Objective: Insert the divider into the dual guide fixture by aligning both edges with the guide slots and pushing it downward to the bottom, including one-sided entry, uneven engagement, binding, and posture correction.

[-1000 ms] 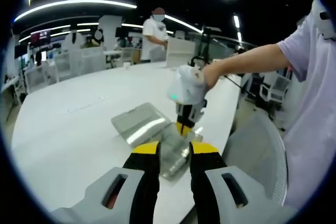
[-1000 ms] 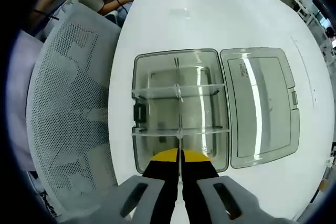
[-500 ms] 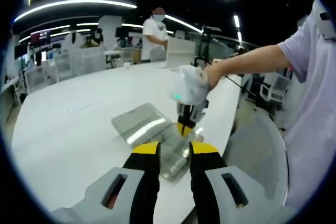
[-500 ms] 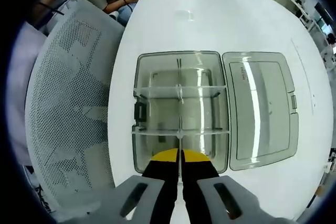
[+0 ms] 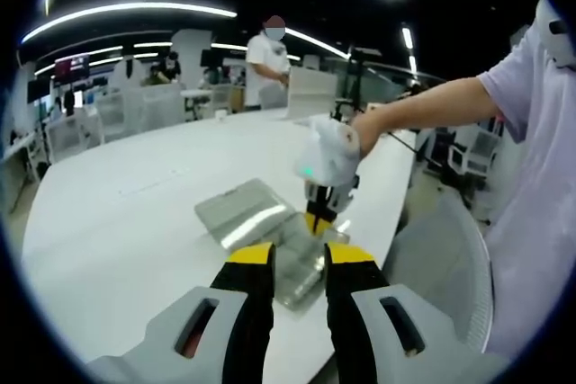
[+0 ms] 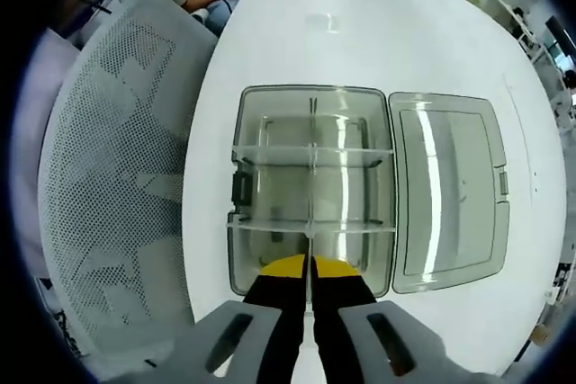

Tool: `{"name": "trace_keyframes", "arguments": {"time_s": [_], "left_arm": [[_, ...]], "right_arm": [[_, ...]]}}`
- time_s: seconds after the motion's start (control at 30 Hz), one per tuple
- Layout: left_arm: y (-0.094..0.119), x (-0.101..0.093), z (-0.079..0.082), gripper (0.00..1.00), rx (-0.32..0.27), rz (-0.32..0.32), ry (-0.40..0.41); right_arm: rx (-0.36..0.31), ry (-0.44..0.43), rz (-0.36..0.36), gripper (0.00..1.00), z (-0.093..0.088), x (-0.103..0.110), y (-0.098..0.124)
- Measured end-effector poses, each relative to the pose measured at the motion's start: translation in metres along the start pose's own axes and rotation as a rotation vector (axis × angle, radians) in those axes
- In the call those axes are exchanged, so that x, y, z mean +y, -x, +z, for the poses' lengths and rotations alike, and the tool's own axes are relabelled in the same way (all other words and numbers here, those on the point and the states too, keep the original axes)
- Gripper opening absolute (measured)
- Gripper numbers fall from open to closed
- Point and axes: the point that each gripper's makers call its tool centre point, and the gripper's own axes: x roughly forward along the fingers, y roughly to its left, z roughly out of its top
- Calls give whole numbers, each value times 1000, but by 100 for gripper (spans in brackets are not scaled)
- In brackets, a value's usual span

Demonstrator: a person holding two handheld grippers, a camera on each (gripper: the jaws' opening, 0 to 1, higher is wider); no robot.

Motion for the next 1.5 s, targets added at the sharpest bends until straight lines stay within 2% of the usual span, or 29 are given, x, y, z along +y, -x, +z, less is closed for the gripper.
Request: {"name": "trace_keyframes", "arguments": {"time_s": [0.27,0.5,0.7,0.9,1.07,1.33,1.5], "left_arm": [[6,3,4,19,-13,15,-7],[8,-2,4,19,-26,16,-8],[13,-4,4,20,-29,19,-12],[16,-5,4,20,-41,20,-10],[19,-9,6,20,-47,18,-16],[22,-18,6,20,-43,6,-31],[23,-21,6,20,-38,-5,-39]], "right_arm": [[6,-9,-3,0,-1,-4,0],[15,-1,-46,3,-5,-11,-1],[-3,-9,-57,0,-4,-7,7],[-61,-64,-78,4,1,-7,20],[-110,-112,-120,11,1,-11,33],[-304,-267,-204,17,14,-23,67],[-368,-314,-238,16,14,-23,83]]}}
